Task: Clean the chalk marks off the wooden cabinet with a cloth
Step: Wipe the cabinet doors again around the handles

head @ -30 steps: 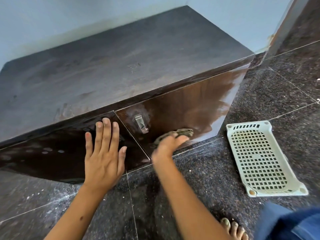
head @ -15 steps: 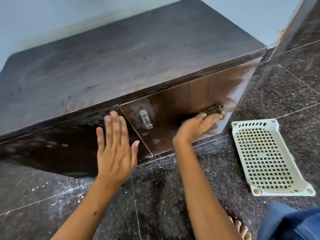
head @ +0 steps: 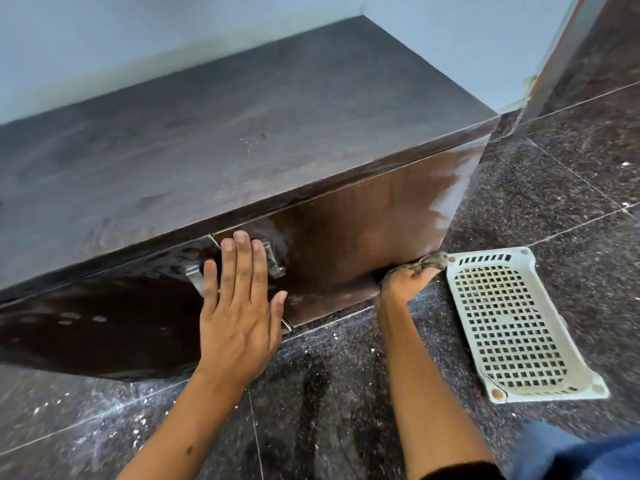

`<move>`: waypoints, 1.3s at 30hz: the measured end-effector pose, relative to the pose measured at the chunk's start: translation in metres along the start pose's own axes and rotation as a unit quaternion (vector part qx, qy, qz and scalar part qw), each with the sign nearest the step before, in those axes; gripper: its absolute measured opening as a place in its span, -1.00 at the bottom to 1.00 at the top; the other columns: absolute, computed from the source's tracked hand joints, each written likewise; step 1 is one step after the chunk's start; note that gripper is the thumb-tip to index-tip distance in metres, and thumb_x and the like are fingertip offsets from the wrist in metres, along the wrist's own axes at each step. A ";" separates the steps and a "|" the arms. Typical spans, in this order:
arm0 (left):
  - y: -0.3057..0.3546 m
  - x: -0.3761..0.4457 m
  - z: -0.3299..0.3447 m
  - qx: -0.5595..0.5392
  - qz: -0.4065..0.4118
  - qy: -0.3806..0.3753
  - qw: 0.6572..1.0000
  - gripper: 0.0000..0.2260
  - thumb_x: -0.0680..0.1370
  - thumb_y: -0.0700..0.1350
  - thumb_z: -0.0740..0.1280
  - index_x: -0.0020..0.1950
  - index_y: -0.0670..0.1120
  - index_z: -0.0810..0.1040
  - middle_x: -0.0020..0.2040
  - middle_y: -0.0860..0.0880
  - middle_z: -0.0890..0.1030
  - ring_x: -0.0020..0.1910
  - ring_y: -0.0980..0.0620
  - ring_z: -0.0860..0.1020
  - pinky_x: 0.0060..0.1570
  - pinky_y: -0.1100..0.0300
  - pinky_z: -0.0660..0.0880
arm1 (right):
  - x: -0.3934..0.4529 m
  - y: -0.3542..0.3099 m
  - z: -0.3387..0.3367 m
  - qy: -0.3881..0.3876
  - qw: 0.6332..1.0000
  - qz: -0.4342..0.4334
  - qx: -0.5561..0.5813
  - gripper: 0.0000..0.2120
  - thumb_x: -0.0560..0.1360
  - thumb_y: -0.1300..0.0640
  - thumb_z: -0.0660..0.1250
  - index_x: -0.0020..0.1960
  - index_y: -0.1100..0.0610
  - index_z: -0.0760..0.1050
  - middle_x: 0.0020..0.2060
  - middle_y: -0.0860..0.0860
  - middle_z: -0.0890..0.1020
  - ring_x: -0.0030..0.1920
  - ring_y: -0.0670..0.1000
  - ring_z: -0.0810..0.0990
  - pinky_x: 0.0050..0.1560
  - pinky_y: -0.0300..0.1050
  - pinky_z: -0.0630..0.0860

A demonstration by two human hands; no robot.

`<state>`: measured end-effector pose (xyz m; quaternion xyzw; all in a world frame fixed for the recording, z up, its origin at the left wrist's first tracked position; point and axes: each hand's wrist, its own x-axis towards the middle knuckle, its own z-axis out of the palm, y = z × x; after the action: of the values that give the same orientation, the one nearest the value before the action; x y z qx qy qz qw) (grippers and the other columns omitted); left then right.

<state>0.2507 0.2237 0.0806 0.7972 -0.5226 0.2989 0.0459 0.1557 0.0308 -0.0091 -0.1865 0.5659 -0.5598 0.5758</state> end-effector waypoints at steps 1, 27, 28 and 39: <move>0.000 0.000 -0.001 0.001 -0.002 -0.002 1.000 -0.41 0.61 0.02 -0.01 0.53 -0.28 -0.03 0.55 -0.19 -0.18 0.54 -0.13 -0.15 0.50 -0.05 -0.17 | 0.010 0.004 -0.003 0.000 0.998 0.062 0.002 -0.47 0.58 0.43 -0.09 0.52 0.17 0.03 0.28 0.10 0.40 0.13 -0.04 0.50 0.07 -0.40 0.44; -0.001 -0.002 -0.019 0.003 -0.011 -0.052 0.999 -0.42 0.58 0.02 0.01 0.53 -0.26 0.09 0.56 -0.20 -0.02 0.55 -0.12 -0.05 0.49 -0.09 -0.18 | 0.005 0.002 0.013 0.004 0.992 -0.109 -0.058 -0.53 0.60 0.35 0.01 0.50 0.33 0.06 0.48 0.11 0.16 0.47 0.00 0.14 0.40 -0.45 -0.01; -0.001 -0.002 -0.020 0.004 -0.009 -0.055 0.998 -0.42 0.58 0.02 0.01 0.53 -0.25 0.09 0.56 -0.20 -0.01 0.55 -0.12 -0.04 0.49 -0.10 -0.17 | 0.009 0.008 0.012 0.005 0.996 -0.069 -0.054 -0.52 0.58 0.36 0.01 0.50 0.27 0.09 0.45 0.08 0.20 0.43 -0.01 0.20 0.41 -0.41 0.05; -0.002 -0.001 -0.025 0.001 -0.005 -0.069 0.998 -0.43 0.58 0.02 0.00 0.53 -0.24 0.08 0.55 -0.20 0.01 0.54 -0.11 -0.02 0.49 -0.10 -0.20 | -0.080 -0.082 0.056 -0.035 0.911 -0.406 -0.057 -0.53 0.59 0.32 0.03 0.49 0.28 0.11 0.49 0.19 0.16 0.50 0.12 0.12 0.49 0.08 0.13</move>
<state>0.2420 0.2351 0.1006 0.8188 -0.5199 0.2433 0.0106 0.1896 0.0513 0.1119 -0.4523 0.4520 -0.7053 0.3061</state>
